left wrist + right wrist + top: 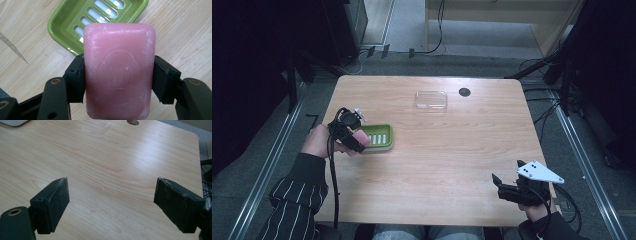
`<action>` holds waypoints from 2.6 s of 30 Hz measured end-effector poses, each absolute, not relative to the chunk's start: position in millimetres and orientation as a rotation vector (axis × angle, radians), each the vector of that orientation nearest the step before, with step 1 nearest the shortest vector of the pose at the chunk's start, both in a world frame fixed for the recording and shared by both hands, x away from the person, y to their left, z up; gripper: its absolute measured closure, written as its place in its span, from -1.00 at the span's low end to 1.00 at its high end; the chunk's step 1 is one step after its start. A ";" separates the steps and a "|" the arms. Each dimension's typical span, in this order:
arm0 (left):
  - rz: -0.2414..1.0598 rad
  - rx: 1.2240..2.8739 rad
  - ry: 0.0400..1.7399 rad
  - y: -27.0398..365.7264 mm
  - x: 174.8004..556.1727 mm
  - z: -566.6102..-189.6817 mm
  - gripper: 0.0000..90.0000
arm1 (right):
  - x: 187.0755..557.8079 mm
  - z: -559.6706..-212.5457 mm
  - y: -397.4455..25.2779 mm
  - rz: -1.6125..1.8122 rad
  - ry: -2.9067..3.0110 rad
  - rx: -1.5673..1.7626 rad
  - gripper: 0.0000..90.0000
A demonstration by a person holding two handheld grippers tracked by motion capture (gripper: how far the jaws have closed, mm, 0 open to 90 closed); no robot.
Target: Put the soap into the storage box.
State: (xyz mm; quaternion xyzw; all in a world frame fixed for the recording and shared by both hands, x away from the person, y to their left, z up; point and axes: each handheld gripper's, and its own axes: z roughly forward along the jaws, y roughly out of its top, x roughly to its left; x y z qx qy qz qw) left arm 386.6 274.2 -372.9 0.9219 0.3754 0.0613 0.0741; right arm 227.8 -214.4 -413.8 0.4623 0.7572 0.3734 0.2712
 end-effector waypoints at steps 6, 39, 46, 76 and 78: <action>0.176 2.772 1.118 274.7 391.0 -373.3 -0.15 | 227.8 -414.0 -214.1 1.002 2.040 1.243 -0.69; 0.185 2.829 0.967 259.8 417.7 -369.6 -0.15 | 222.0 -414.2 -219.0 0.978 2.030 1.262 -0.69; 0.189 2.853 0.897 255.0 422.5 -372.8 -0.15 | 220.6 -414.3 -220.7 0.975 2.028 1.263 -0.69; 0.243 2.996 0.626 233.7 443.5 -390.5 -0.15 | 219.9 -414.3 -220.9 0.974 2.028 1.264 -0.69; 0.246 3.003 0.630 232.9 445.6 -393.1 -0.15 | 219.9 -414.3 -221.0 0.975 2.029 1.263 -0.69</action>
